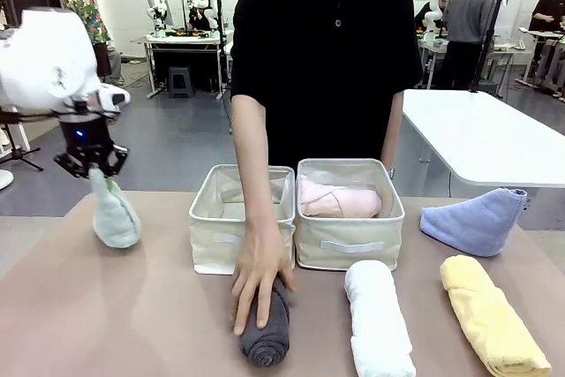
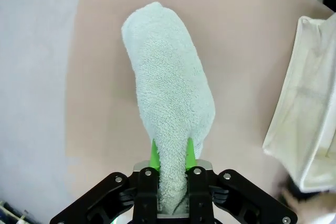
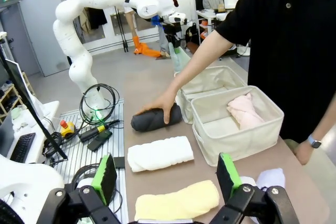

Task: Sort the towels based on their folding style.
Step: Pick up one triangle-folded towel and place it in the left Fabric basket.

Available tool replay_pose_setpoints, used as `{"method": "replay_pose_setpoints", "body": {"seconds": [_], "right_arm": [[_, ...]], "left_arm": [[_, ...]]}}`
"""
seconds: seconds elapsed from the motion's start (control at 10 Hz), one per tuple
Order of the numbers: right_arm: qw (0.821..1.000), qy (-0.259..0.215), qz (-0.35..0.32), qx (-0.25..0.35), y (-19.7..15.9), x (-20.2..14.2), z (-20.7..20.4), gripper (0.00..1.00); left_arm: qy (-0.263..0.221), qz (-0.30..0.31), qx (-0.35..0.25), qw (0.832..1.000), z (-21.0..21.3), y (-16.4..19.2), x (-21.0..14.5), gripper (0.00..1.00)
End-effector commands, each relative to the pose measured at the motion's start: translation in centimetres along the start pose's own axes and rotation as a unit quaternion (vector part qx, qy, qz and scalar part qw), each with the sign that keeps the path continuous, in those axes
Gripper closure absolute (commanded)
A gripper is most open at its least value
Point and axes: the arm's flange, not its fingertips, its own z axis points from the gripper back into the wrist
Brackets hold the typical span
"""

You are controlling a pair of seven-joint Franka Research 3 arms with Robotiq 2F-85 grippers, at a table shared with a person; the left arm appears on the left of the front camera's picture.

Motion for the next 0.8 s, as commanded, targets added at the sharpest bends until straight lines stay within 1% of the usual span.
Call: {"method": "replay_pose_setpoints", "body": {"seconds": [0.0, 0.1, 0.2, 0.3, 0.4, 0.5, 0.6, 0.7], "right_arm": [[1.000, -0.002, 0.005, 0.005, 0.1, 0.0, 0.1, 0.00], [1.000, -0.002, 0.005, 0.005, 0.1, 0.0, 0.1, 0.00], [1.000, -0.002, 0.005, 0.005, 0.1, 0.0, 0.1, 0.00], [1.000, -0.002, 0.005, 0.005, 0.1, 0.0, 0.1, 0.00], [1.000, -0.002, 0.005, 0.005, 0.1, 0.0, 0.1, 0.00], [1.000, -0.002, 0.005, 0.005, 0.1, 0.0, 0.1, 0.00], [1.000, -0.002, 0.005, 0.005, 0.1, 0.0, 0.1, 0.00], [1.000, -0.002, 0.005, 0.005, 0.1, 0.0, 0.1, 0.00]], "left_arm": [[0.021, -0.101, -0.021, 0.994, 7.7, 4.7, -3.4, 1.00], [0.030, -0.184, -0.034, 0.982, 10.5, 6.6, -5.4, 1.00], [0.029, -0.252, -0.053, 0.966, 12.5, 8.0, -7.3, 1.00], [0.032, -0.326, -0.095, 0.940, 14.4, 9.2, -9.1, 1.00], [0.033, -0.363, -0.139, 0.921, 15.7, 10.1, -10.1, 1.00], [0.038, -0.354, -0.159, 0.921, 16.6, 10.7, -10.3, 1.00], [0.002, -0.242, -0.146, 0.959, 16.4, 10.8, -9.4, 1.00], [0.014, -0.352, -0.126, 0.927, 16.5, 10.4, -11.5, 1.00]]}}
